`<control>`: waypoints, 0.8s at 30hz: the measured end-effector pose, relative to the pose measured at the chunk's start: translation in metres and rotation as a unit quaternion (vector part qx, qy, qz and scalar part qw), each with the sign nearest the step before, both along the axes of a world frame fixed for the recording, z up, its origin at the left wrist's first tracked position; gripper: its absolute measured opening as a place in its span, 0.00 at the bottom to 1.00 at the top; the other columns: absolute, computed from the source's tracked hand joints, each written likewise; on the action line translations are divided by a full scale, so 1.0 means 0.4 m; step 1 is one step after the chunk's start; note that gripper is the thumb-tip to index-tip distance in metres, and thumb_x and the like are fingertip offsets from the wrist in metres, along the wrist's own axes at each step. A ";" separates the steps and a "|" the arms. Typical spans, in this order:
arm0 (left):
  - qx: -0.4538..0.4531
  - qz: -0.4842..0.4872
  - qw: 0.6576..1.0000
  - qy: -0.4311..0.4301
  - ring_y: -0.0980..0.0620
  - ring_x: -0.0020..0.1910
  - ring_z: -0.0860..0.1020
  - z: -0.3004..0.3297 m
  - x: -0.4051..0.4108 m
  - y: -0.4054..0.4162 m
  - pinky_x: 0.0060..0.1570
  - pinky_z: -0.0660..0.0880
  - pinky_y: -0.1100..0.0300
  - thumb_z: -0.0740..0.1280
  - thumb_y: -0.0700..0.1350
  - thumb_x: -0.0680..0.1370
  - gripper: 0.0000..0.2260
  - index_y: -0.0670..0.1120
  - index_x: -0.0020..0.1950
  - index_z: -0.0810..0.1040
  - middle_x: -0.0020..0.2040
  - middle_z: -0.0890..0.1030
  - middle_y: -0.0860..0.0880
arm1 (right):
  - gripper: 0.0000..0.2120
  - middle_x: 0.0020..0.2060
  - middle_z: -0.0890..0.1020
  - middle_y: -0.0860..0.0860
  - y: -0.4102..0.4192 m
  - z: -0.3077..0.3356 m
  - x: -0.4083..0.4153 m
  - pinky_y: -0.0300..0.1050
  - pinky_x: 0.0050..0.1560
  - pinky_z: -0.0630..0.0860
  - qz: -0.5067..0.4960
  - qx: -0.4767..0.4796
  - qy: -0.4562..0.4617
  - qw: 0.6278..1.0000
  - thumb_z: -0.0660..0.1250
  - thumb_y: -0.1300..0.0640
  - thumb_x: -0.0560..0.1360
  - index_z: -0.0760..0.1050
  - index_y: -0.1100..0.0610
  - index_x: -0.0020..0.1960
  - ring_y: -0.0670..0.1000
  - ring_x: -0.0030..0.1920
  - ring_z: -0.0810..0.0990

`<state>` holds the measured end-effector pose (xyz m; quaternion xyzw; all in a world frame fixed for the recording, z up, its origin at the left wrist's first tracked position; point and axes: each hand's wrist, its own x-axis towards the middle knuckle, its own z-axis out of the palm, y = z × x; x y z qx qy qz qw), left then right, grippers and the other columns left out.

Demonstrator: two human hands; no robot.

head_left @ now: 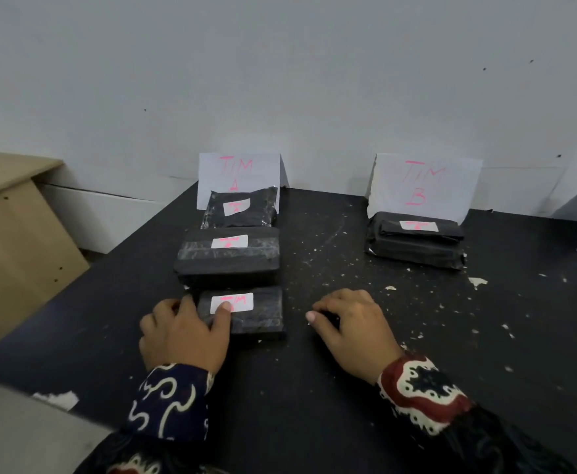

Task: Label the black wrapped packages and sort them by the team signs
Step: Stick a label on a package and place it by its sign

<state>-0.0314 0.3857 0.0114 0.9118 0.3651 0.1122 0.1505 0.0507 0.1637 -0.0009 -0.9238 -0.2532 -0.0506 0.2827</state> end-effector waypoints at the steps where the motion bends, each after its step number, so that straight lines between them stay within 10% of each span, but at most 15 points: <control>1: 0.018 -0.001 1.000 0.026 0.41 0.63 0.68 -0.001 0.000 -0.004 0.59 0.68 0.47 0.55 0.67 0.75 0.29 0.49 0.65 0.75 0.67 0.71 0.45 | 0.17 0.55 0.78 0.42 -0.001 0.001 -0.002 0.47 0.63 0.69 -0.001 -0.005 0.007 1.000 0.61 0.40 0.77 0.80 0.46 0.58 0.47 0.59 0.71; 11: -0.274 -0.131 0.926 -0.224 0.54 0.49 0.80 0.012 0.016 -0.162 0.50 0.77 0.55 0.77 0.52 0.68 0.18 0.52 0.55 0.77 0.47 0.81 0.57 | 0.22 0.58 0.79 0.45 -0.051 0.015 -0.010 0.41 0.65 0.68 -0.055 0.099 0.095 0.989 0.62 0.38 0.76 0.77 0.48 0.64 0.47 0.62 0.72; 19: -0.468 -0.183 0.812 -0.296 0.53 0.52 0.82 0.036 0.146 -0.282 0.54 0.80 0.50 0.77 0.42 0.69 0.23 0.51 0.61 0.75 0.55 0.82 0.51 | 0.30 0.57 0.76 0.40 -0.157 0.051 0.003 0.39 0.57 0.75 -0.126 0.357 0.177 0.909 0.69 0.37 0.70 0.65 0.40 0.69 0.40 0.56 0.77; 24: -0.447 -0.268 0.817 -0.247 0.55 0.49 0.83 0.046 0.226 -0.334 0.50 0.81 0.55 0.76 0.39 0.70 0.24 0.47 0.64 0.75 0.52 0.84 0.51 | 0.28 0.52 0.83 0.47 -0.183 0.042 0.025 0.46 0.39 0.82 -0.132 0.435 0.231 0.860 0.74 0.45 0.70 0.68 0.45 0.66 0.47 0.47 0.84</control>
